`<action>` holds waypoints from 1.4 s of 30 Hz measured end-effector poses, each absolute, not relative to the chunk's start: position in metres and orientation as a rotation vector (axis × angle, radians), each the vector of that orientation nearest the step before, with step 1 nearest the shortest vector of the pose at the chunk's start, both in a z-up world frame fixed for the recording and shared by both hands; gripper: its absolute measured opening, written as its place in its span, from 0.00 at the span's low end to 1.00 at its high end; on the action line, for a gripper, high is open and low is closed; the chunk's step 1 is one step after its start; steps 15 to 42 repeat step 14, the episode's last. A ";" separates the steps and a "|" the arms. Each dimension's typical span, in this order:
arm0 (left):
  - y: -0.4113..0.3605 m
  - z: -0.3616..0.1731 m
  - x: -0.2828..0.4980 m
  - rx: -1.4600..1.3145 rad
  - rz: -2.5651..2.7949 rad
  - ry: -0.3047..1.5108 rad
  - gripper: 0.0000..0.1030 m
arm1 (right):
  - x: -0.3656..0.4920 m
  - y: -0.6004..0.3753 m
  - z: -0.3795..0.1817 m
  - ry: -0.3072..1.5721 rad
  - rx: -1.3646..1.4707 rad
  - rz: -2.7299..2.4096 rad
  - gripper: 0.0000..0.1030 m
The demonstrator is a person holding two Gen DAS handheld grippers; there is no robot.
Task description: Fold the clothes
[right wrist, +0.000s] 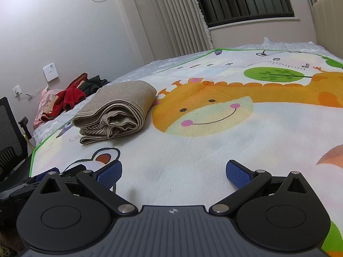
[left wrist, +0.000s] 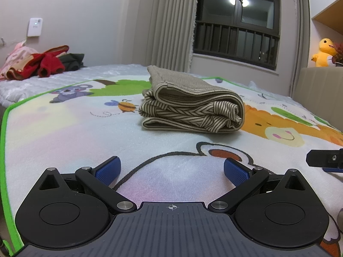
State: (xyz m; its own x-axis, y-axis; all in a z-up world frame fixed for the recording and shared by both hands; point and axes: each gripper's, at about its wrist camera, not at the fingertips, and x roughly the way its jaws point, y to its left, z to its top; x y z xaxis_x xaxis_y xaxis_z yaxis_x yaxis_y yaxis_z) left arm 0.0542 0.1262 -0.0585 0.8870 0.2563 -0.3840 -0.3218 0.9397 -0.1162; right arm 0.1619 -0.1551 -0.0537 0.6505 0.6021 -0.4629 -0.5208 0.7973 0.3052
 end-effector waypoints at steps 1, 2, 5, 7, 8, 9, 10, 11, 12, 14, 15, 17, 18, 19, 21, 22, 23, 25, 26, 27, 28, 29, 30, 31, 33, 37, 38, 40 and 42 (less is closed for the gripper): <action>0.127 -0.058 0.054 -0.184 0.299 0.373 1.00 | 0.161 -0.155 -0.054 0.581 0.148 0.639 1.00; 0.128 -0.058 0.053 -0.189 0.296 0.372 1.00 | 0.161 -0.155 -0.054 0.582 0.145 0.639 1.00; 0.132 -0.056 0.052 -0.208 0.285 0.372 1.00 | 0.161 -0.153 -0.054 0.592 0.129 0.634 1.00; 0.133 -0.054 0.053 -0.213 0.282 0.378 1.00 | 0.162 -0.149 -0.053 0.602 0.110 0.625 1.00; 0.133 -0.054 0.053 -0.215 0.280 0.380 1.00 | 0.162 -0.147 -0.053 0.606 0.096 0.620 1.00; 0.133 -0.054 0.053 -0.215 0.278 0.380 1.00 | 0.161 -0.145 -0.053 0.609 0.080 0.613 1.00; 0.134 -0.054 0.052 -0.217 0.274 0.380 1.00 | 0.160 -0.142 -0.053 0.610 0.061 0.606 1.00; 0.134 -0.054 0.052 -0.218 0.271 0.379 1.00 | 0.160 -0.139 -0.053 0.612 0.044 0.600 1.00; 0.134 -0.055 0.051 -0.219 0.268 0.379 1.00 | 0.159 -0.137 -0.053 0.613 0.029 0.594 1.00; 0.136 -0.055 0.050 -0.225 0.263 0.377 1.00 | 0.159 -0.135 -0.053 0.614 0.007 0.586 1.00; 0.136 -0.055 0.050 -0.225 0.263 0.377 1.00 | 0.159 -0.135 -0.053 0.614 0.007 0.586 1.00; 0.136 -0.055 0.050 -0.225 0.263 0.377 1.00 | 0.159 -0.135 -0.053 0.614 0.007 0.586 1.00; 0.136 -0.055 0.050 -0.225 0.263 0.377 1.00 | 0.159 -0.135 -0.053 0.614 0.007 0.586 1.00; 0.136 -0.055 0.050 -0.225 0.263 0.377 1.00 | 0.159 -0.135 -0.053 0.614 0.007 0.586 1.00; 0.136 -0.055 0.050 -0.225 0.263 0.377 1.00 | 0.159 -0.135 -0.053 0.614 0.007 0.586 1.00; 0.136 -0.055 0.050 -0.225 0.263 0.377 1.00 | 0.159 -0.135 -0.053 0.614 0.007 0.586 1.00; 0.136 -0.055 0.050 -0.225 0.263 0.377 1.00 | 0.159 -0.135 -0.053 0.614 0.007 0.586 1.00; 0.136 -0.055 0.050 -0.225 0.263 0.377 1.00 | 0.159 -0.135 -0.053 0.614 0.007 0.586 1.00; 0.136 -0.055 0.050 -0.225 0.263 0.377 1.00 | 0.159 -0.135 -0.053 0.614 0.007 0.586 1.00; 0.136 -0.055 0.050 -0.225 0.263 0.377 1.00 | 0.159 -0.135 -0.053 0.614 0.007 0.586 1.00; 0.136 -0.055 0.050 -0.225 0.263 0.377 1.00 | 0.159 -0.135 -0.053 0.614 0.007 0.586 1.00; 0.136 -0.055 0.050 -0.225 0.263 0.377 1.00 | 0.159 -0.135 -0.053 0.614 0.007 0.586 1.00; 0.136 -0.055 0.050 -0.225 0.263 0.377 1.00 | 0.159 -0.135 -0.053 0.614 0.007 0.586 1.00; 0.136 -0.055 0.050 -0.225 0.263 0.377 1.00 | 0.159 -0.135 -0.053 0.614 0.007 0.586 1.00; 0.136 -0.055 0.050 -0.225 0.263 0.377 1.00 | 0.159 -0.135 -0.053 0.614 0.007 0.586 1.00; 0.136 -0.055 0.050 -0.225 0.263 0.377 1.00 | 0.159 -0.135 -0.053 0.614 0.007 0.586 1.00; 0.136 -0.055 0.050 -0.225 0.263 0.377 1.00 | 0.159 -0.135 -0.053 0.614 0.007 0.586 1.00; 0.136 -0.055 0.050 -0.225 0.263 0.377 1.00 | 0.159 -0.135 -0.053 0.614 0.007 0.586 1.00; 0.136 -0.055 0.050 -0.225 0.263 0.377 1.00 | 0.159 -0.135 -0.053 0.614 0.007 0.586 1.00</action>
